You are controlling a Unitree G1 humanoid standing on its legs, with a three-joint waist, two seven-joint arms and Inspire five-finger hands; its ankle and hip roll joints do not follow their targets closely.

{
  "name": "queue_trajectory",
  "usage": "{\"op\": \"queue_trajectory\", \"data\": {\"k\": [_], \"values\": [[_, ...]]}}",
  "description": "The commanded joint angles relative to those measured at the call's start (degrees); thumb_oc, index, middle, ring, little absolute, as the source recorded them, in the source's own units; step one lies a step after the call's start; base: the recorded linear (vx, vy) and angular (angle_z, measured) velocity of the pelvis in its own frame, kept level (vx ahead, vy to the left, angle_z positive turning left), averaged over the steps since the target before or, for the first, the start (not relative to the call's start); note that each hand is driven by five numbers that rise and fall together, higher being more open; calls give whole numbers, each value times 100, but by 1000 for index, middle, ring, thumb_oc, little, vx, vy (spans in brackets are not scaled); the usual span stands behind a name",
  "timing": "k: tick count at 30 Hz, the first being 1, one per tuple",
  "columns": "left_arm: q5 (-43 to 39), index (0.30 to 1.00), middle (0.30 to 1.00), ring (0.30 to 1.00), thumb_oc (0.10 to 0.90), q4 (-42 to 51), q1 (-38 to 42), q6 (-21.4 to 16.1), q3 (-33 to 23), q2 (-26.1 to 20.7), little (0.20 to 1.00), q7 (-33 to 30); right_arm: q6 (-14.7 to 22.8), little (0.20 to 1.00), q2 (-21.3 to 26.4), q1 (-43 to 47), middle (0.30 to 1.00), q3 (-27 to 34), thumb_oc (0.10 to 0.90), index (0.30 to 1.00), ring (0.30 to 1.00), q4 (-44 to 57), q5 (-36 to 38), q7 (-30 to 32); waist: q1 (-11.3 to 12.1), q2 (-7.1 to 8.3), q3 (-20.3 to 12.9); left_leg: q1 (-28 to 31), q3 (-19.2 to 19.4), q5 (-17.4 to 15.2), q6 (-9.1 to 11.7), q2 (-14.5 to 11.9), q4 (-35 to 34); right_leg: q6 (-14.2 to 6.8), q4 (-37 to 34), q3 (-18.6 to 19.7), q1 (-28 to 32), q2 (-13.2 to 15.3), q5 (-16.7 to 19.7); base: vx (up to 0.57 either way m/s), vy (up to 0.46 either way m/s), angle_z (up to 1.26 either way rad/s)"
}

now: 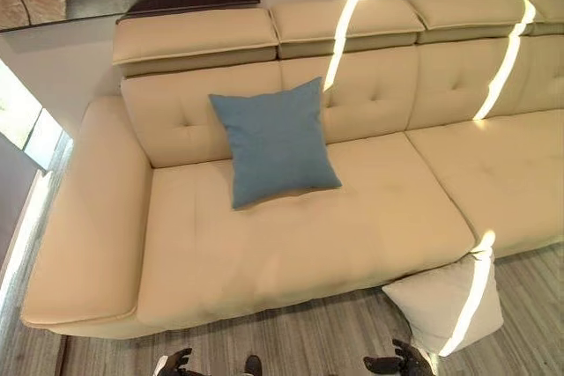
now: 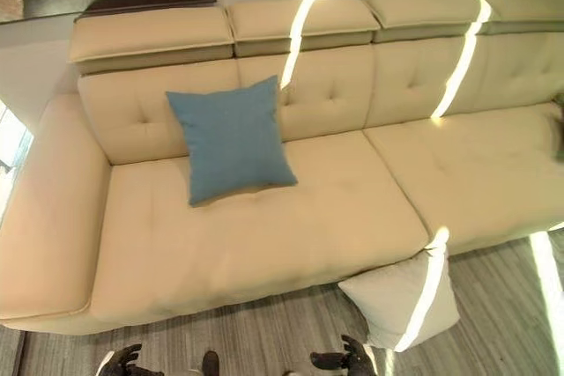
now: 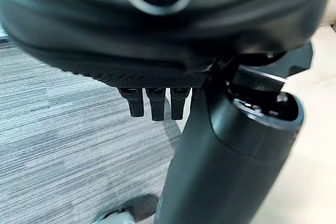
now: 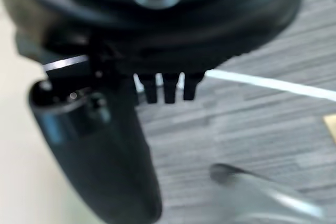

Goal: Pick up all the scattered cushions and arrange them neatly on the sofa.

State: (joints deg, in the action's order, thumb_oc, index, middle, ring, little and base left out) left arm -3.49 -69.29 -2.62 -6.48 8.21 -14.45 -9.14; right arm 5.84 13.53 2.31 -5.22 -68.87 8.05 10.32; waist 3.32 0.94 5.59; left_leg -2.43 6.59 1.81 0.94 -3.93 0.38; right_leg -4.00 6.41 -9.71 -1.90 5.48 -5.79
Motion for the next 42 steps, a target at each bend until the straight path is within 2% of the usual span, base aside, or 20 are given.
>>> {"op": "queue_trajectory", "data": {"k": [1,8,9,13,14,15,18,23,25,27,28,30,31,32,34,36,38,39,42], "values": [[-170,900,900,900,800,45,213,-132,-155,-97,900,-78,157,900,289,18,900,-31,800,900,900,110,127,192,-55,278,-233,-356,-252,-352,-54,487,88,-223,-482,188,-62,-135,394,-85,-134,-32],[-169,900,900,900,800,129,379,-123,28,-25,900,-56,159,900,316,-62,900,11,800,900,900,-77,232,232,-195,257,-91,-587,-354,-212,99,431,284,-119,-781,96,-11,-243,480,-113,-82,16],[-179,900,900,900,800,130,429,-136,119,27,900,-47,133,900,335,-43,900,-25,800,900,900,-161,206,239,-172,288,23,-688,-529,-303,144,516,570,-95,-756,124,-77,-202,573,-184,-14,20],[-354,900,900,900,800,71,421,-150,44,152,900,-50,166,900,410,8,900,-21,800,900,900,-179,137,268,-92,362,69,-492,-1170,-776,168,685,987,-120,-758,265,-199,-100,741,-142,34,-28],[-354,900,900,900,800,71,421,-150,44,152,900,-50,166,900,410,8,900,-21,800,900,900,-179,137,268,-91,362,71,-490,-1170,-777,168,684,987,-120,-759,266,-197,-101,741,-98,83,-74],[-514,900,900,900,800,50,419,-187,-30,211,900,-77,154,900,449,36,900,-24,800,900,900,-142,106,262,-79,313,11,-265,-1647,-896,174,650,882,-149,-729,411,-346,-118,786,-81,96,-46],[-469,900,900,900,800,107,507,-176,66,212,900,-83,136,900,513,113,900,-49,800,900,900,-126,93,294,-125,261,38,-263,-1937,-889,155,721,857,-195,-628,626,-539,-94,904,-78,148,-64],[-351,900,900,900,800,119,648,-148,178,186,900,-35,79,900,457,150,900,-7,800,900,900,-113,167,287,-221,241,62,-169,-1701,-880,69,709,618,-313,-678,864,-790,-32,1201,-95,175,-59],[-225,900,900,900,800,68,693,-127,236,143,900,-32,62,900,365,176,900,25,800,900,900,-35,231,302,-310,274,141,-229,-1489,-835,-4,743,493,-508,-766,979,-1082,24,1431,-195,189,-68],[-101,900,900,900,800,16,734,-117,282,100,900,-38,39,900,311,169,900,24,800,900,900,-18,232,319,-341,297,227,-274,-1281,-787,-53,744,427,-610,-782,995,-1296,29,1560,-204,113,-80],[-82,900,900,900,800,8,762,-106,284,65,900,-48,34,900,279,165,900,25,800,900,900,-12,233,334,-341,294,272,-322,-1188,-759,-66,705,430,-614,-721,909,-1396,17,1505,-276,68,-92],[-82,900,900,900,800,3,733,-93,226,21,900,-39,47,900,265,88,900,-18,800,900,900,-18,161,353,-186,218,350,-469,-886,-675,-79,576,442,-504,-417,70,-1323,227,1186,-247,73,-79],[-82,900,900,900,800,3,734,-93,225,19,900,-39,47,900,263,90,900,-18,800,900,900,-18,161,353,-198,228,340,-486,-893,-657,-81,589,436,-507,-417,65,-1338,241,1191,-212,106,-155],[-68,900,900,900,800,-20,647,-58,132,-21,900,-17,30,900,266,32,900,-59,800,900,900,-78,-1,355,-100,200,314,-463,-679,-541,-123,513,289,-360,-17,-355,-1088,307,879,-209,75,-170],[-2,900,900,900,800,-75,541,-33,55,-45,900,6,-2,900,297,-26,900,-58,800,900,900,-241,-134,351,40,153,195,-419,-344,-469,-157,397,207,-309,303,-544,-691,322,565,-212,25,-122],[-33,900,900,900,800,-83,523,-41,17,-50,900,12,-1,900,289,-33,900,-34,800,900,900,-262,-150,375,195,186,79,-518,-82,-449,-110,346,265,-355,41,-785,-307,371,510,-106,-65,-119],[-42,900,900,900,800,-66,504,-46,17,-44,900,4,-13,900,276,-47,900,-28,800,900,900,-260,-142,380,236,232,49,-529,-16,-444,-97,353,286,-350,-93,-739,-242,338,525,-30,-91,-99],[-75,900,900,900,800,-46,514,-37,-6,-12,900,9,-13,900,279,-38,900,-50,800,900,900,-261,-113,412,230,263,-25,-552,56,-414,-67,309,315,-351,-399,-526,-215,213,549,6,-140,-45],[-126,900,900,900,800,13,539,-48,60,49,900,1,-7,900,302,-79,900,-61,800,900,900,-255,-75,437,121,244,-23,-462,34,-425,-28,251,339,-299,-677,-253,-140,21,614,21,-141,-49]]}}
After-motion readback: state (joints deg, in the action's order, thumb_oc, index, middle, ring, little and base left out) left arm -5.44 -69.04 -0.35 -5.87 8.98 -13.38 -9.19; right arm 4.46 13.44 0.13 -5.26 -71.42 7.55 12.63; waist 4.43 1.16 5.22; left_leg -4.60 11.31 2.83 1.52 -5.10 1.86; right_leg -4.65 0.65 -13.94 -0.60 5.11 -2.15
